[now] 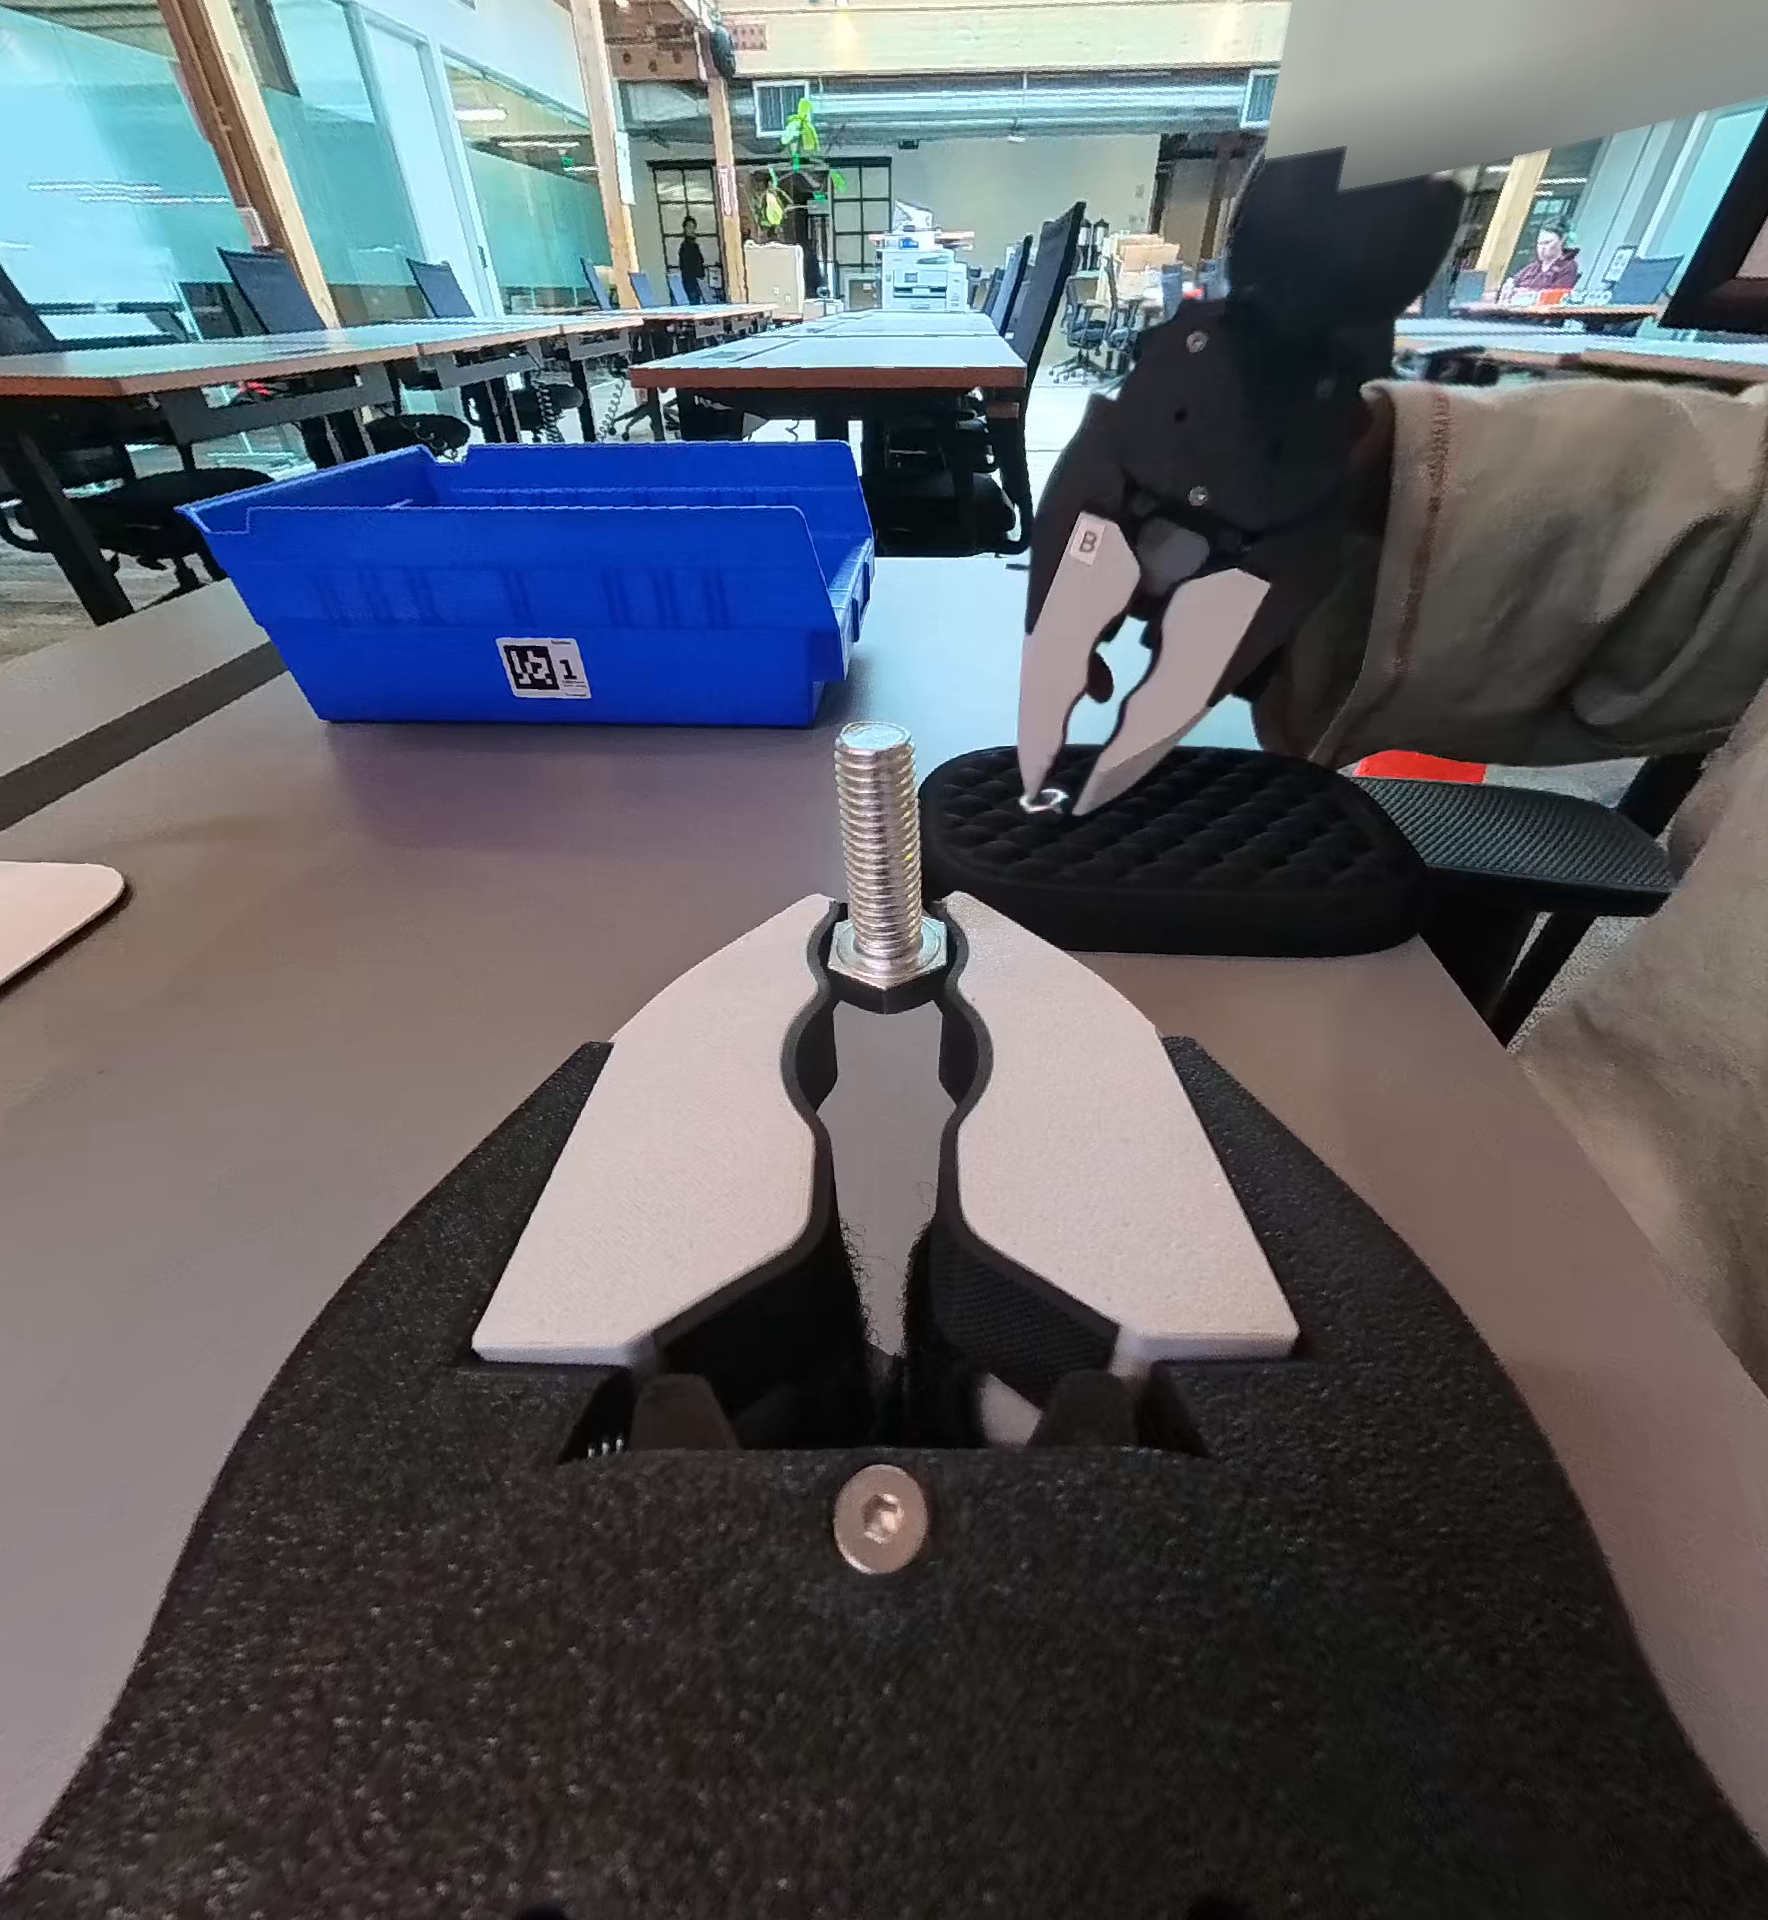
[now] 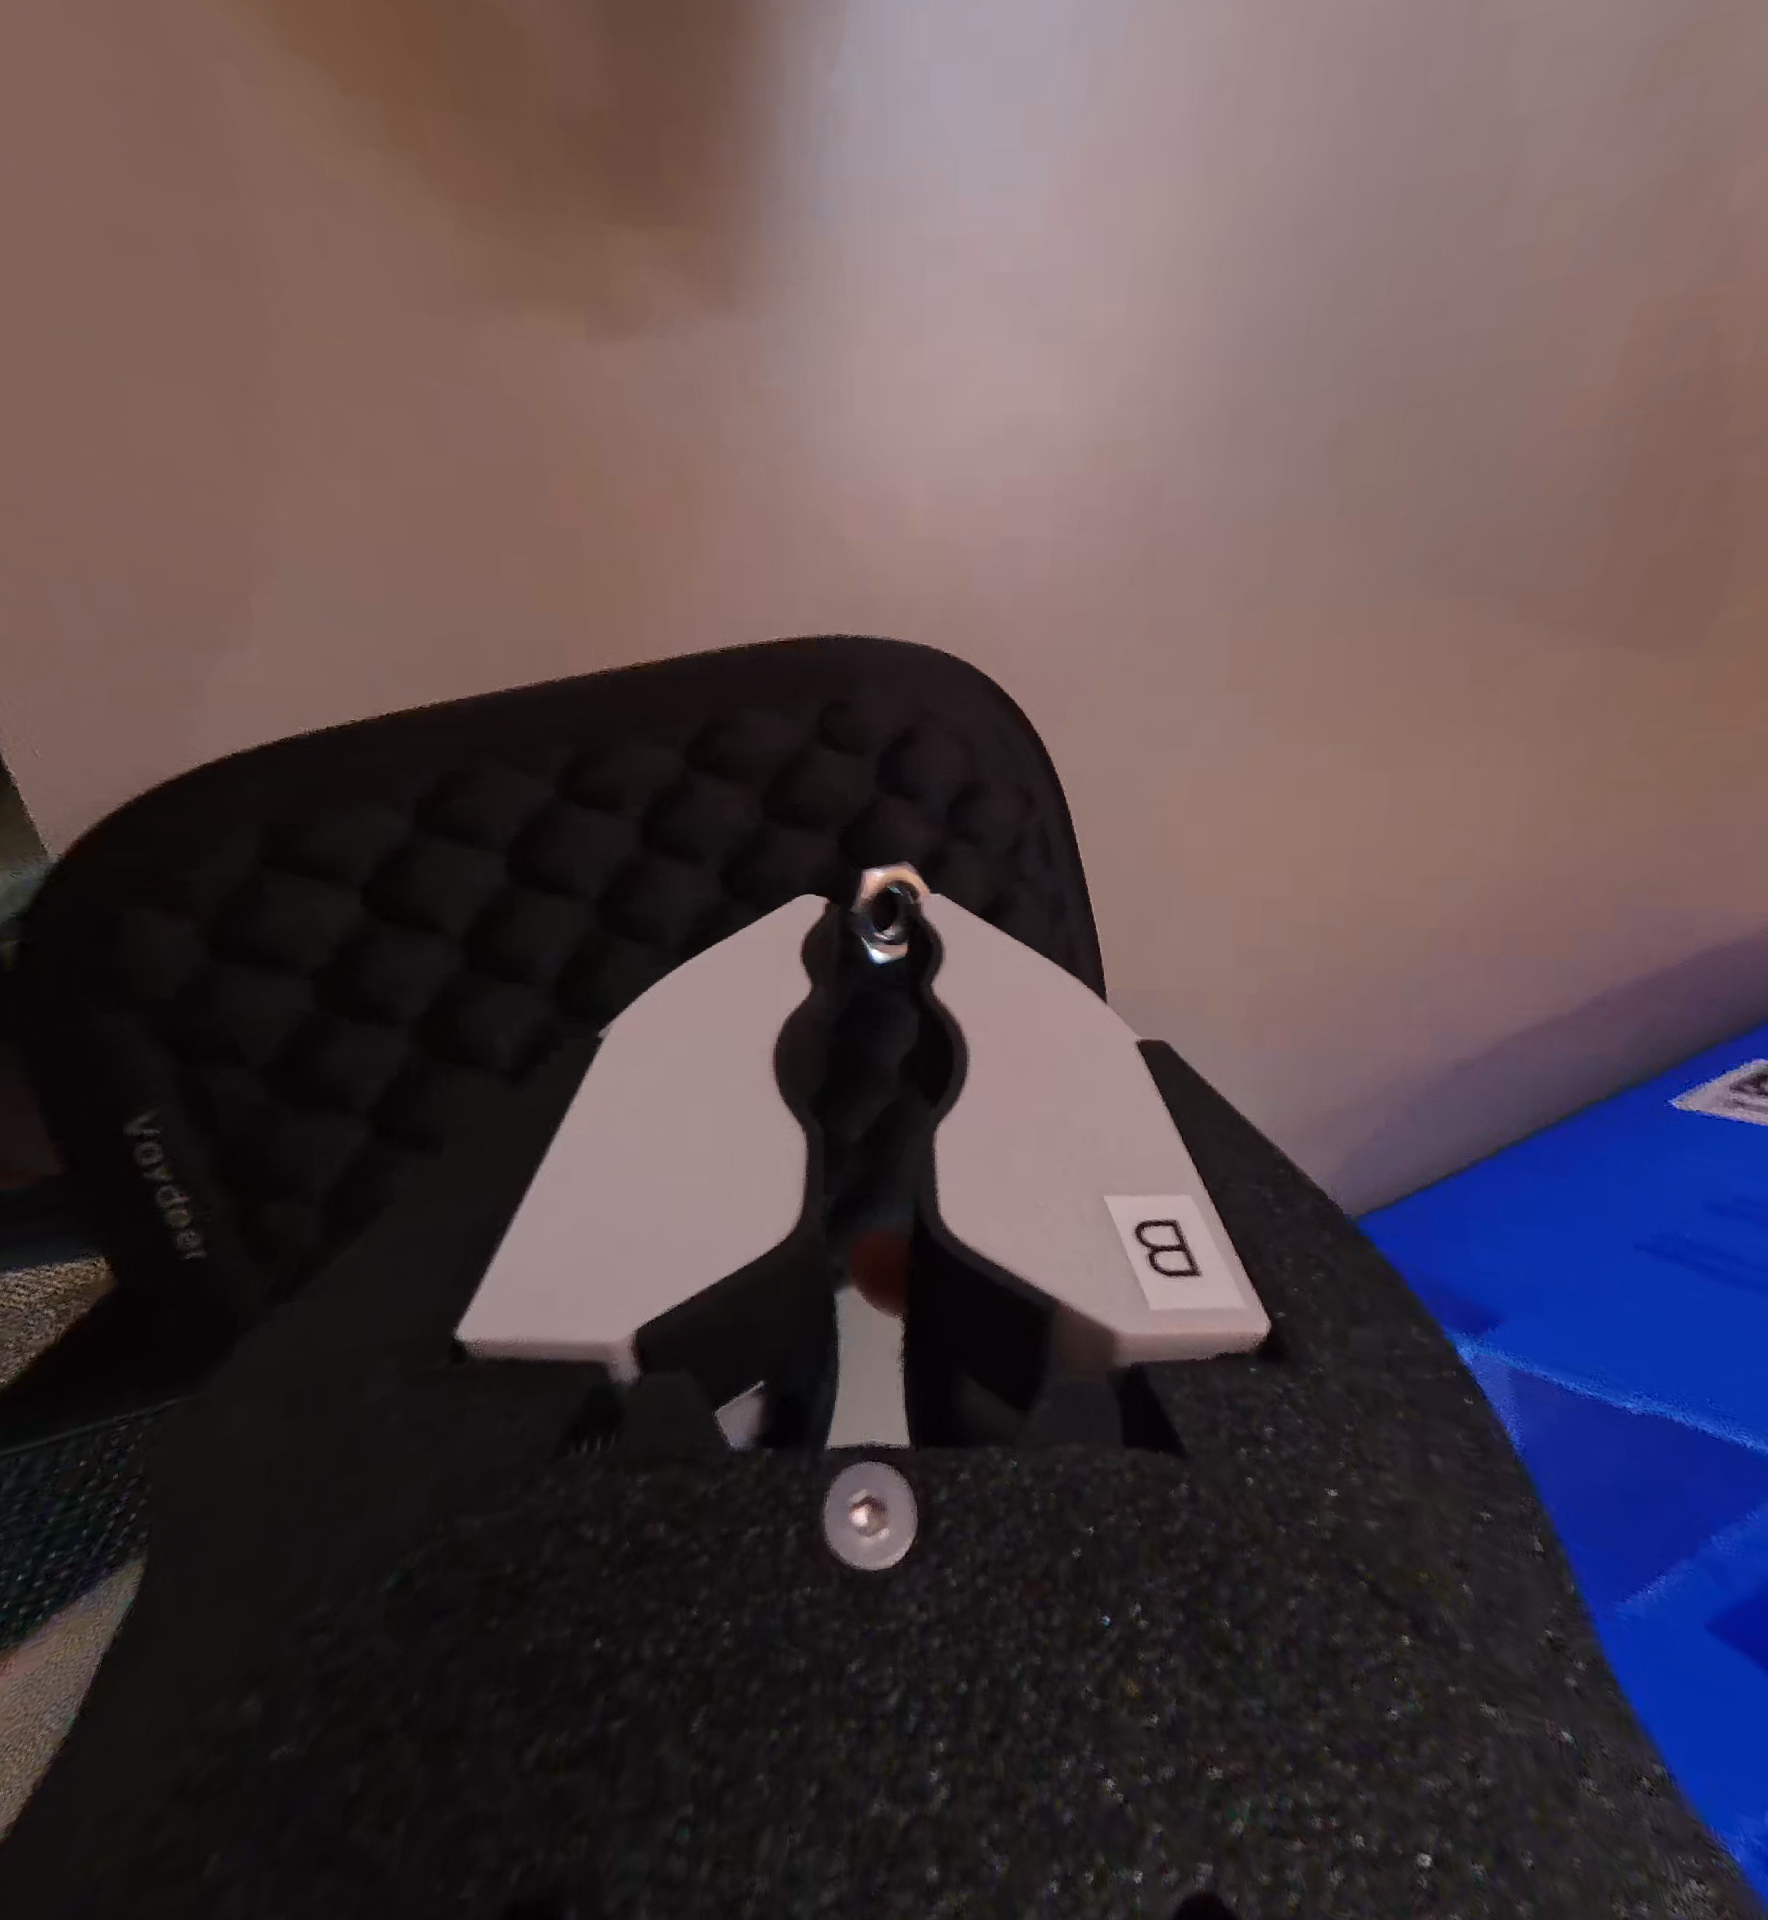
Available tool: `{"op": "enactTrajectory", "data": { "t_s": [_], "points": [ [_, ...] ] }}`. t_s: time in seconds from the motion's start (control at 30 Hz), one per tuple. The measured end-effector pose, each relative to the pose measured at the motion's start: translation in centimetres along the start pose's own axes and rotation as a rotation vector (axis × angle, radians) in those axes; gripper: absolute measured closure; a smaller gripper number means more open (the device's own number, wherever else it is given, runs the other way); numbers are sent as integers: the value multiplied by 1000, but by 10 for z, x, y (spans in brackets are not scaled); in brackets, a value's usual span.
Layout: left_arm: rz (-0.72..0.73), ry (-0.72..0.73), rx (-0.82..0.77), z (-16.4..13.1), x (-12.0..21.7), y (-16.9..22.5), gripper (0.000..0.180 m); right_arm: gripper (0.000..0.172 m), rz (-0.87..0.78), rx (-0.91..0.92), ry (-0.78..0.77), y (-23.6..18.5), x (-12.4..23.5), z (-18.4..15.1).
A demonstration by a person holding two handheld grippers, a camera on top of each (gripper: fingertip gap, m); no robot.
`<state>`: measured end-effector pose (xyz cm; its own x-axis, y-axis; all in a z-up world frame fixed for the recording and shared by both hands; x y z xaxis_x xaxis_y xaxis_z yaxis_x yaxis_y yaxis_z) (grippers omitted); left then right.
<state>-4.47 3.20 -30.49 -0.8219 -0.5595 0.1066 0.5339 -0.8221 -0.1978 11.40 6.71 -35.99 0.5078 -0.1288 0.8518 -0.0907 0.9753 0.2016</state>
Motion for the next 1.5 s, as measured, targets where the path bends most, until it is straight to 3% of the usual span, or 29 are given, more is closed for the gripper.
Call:
{"op": "enactTrajectory", "data": {
  "t_s": [0.03, 0.17, 0.3, 0.37, 0.47, 0.73, 0.83, 1.0, 1.23, 1.5],
  "points": [
    [-1, 1, 0, 0, 0, 0, 166, 166, 31, -19, 30, -2, -1, 3],
    [-2, 2, -2, 0, 0, 0, 166, 166, 321, -287, 137, -13, 9, 17],
    [-8, 5, -1, 0, 0, 1, 166, 167, 668, -670, 92, -18, 17, 12],
    [-10, 5, -1, 1, 0, 1, 166, 166, 707, -771, 15, -14, 10, -3],
    [-10, 7, 0, 1, 0, 1, 166, 165, 732, -849, 38, -2, 11, -5],
    [-13, 7, 5, 1, 0, 1, 166, 161, 542, -676, 50, 16, 15, -10],
    [-16, 2, -2, 0, 0, 2, 166, 152, 424, -462, 96, 17, 24, -1],
    [-48, -63, -69, -6, -6, 11, 166, 147, 300, -90, -103, -4, 26, -3],
    [-73, -144, -160, -14, -13, 21, 166, 147, 318, -51, -228, 0, 13, -10],
    [-82, -137, -156, -14, -12, 22, 166, 152, 342, -4, -252, -3, 7, -12]
  ]
}}
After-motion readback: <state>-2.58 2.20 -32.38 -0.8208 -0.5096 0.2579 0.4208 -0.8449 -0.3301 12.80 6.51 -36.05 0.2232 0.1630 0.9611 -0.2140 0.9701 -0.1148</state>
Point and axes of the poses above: each gripper's, where its closed fingertips meet, x back along the fingers, z out of its top, y = z × x across the jaws, the point moved 1 cm from there along x, back along the fingers, and after that the axes turned 11 degrees about -x, right-handed, at the moved point
